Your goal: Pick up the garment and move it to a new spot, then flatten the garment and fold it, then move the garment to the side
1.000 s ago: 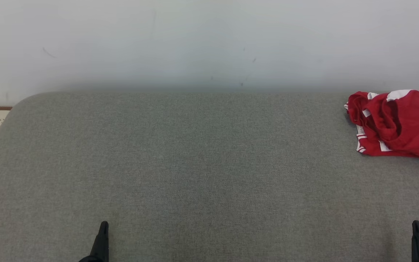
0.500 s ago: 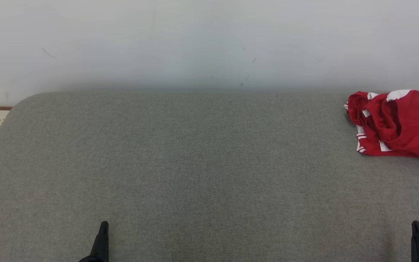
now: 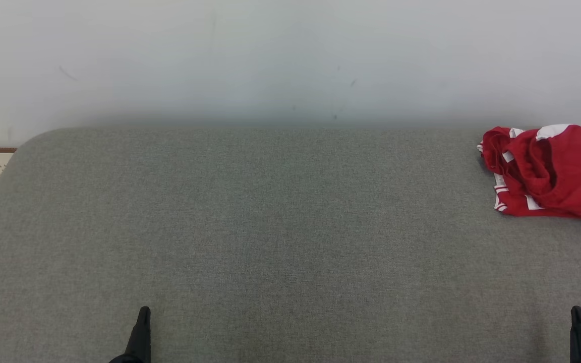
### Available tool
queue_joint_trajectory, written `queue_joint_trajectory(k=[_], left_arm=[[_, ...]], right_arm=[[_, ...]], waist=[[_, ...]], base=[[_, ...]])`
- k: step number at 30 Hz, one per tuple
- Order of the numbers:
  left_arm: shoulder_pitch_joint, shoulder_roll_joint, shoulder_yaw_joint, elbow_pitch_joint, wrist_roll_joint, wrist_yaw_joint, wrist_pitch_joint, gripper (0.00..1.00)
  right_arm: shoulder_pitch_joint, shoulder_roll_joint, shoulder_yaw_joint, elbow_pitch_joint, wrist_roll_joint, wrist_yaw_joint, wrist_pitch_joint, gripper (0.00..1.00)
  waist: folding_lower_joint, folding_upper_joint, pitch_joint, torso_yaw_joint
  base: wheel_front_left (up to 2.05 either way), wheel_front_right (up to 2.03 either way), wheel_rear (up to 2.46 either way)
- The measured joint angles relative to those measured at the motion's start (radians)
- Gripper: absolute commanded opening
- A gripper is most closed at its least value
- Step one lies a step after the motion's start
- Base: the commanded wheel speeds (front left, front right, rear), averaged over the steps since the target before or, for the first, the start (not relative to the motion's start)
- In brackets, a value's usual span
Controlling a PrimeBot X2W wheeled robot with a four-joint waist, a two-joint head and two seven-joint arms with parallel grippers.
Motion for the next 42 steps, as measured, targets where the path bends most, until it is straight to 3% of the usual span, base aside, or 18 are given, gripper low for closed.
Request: queue_joint_trajectory(k=[42], left_arm=[[0.000, 0.000, 0.001, 0.000, 0.000, 0.000, 0.000, 0.00]], right_arm=[[-0.010, 0.009, -0.013, 0.001, -0.015, 0.000, 0.013, 0.00]], waist=[[0.0000, -0.0001, 0.000, 0.000]], base=[[0.00, 0.00, 0.00]])
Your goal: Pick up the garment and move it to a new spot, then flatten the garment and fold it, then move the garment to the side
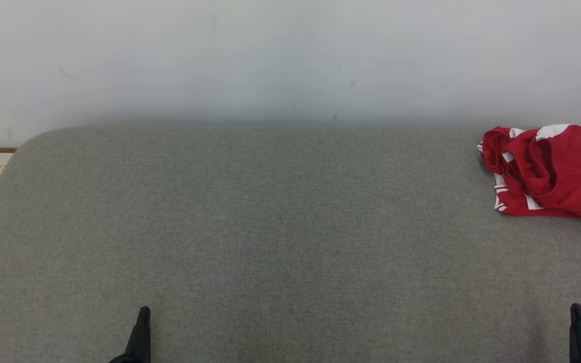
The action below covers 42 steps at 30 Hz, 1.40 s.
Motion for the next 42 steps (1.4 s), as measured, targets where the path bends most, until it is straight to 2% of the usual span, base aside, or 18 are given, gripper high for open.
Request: queue_joint_trajectory(k=[42], left_arm=[[0.000, 0.000, 0.000, 0.000, 0.000, 0.000, 0.000, 0.00]], right_arm=[[-0.001, 0.006, -0.009, 0.001, -0.008, 0.000, 0.008, 0.00]], waist=[[0.0000, 0.0000, 0.000, 0.000]], base=[[0.00, 0.00, 0.00]])
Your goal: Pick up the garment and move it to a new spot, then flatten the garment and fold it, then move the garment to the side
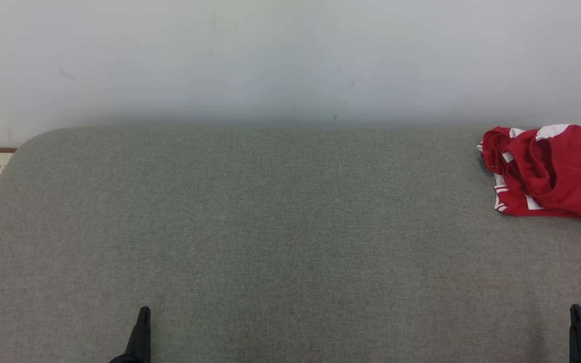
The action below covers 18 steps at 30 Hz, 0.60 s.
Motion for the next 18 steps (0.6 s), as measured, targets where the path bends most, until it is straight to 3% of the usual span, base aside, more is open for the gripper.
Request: queue_joint_trajectory(k=[18], left_arm=[[0.000, 0.000, 0.000, 0.000, 0.000, 0.000, 0.000, 0.00]], right_arm=[[0.000, 0.002, -0.002, 0.000, -0.001, 0.000, 0.001, 0.00]], waist=[[0.0000, 0.0000, 0.000, 0.000]], base=[[0.00, 0.00, 0.00]])
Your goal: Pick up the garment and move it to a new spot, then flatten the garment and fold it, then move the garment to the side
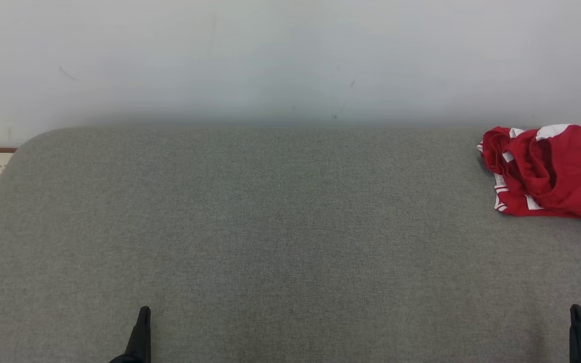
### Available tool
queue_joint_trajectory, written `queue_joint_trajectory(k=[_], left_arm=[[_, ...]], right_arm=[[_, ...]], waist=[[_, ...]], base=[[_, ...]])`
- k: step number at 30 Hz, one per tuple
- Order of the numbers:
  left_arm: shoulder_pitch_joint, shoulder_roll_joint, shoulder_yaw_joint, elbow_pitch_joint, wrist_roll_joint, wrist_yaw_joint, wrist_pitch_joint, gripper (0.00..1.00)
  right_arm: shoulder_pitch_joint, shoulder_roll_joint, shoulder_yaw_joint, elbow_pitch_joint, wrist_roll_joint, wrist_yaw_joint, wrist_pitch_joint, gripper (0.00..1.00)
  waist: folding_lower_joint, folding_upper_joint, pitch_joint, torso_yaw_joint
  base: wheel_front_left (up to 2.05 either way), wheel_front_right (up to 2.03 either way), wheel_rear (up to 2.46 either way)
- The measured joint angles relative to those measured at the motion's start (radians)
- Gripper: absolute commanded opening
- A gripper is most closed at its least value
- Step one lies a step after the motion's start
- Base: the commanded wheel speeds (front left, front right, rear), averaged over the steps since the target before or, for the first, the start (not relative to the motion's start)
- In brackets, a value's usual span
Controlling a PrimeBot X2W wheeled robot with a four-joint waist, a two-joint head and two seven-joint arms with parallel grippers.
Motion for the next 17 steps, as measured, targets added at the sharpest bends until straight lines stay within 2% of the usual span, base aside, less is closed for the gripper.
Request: queue_joint_trajectory(k=[17], left_arm=[[0.000, 0.000, 0.000, 0.000, 0.000, 0.000, 0.000, 0.00]], right_arm=[[0.000, 0.001, -0.002, 0.000, -0.001, 0.000, 0.001, 0.00]], waist=[[0.0000, -0.0001, 0.000, 0.000]], base=[[0.00, 0.00, 0.00]])
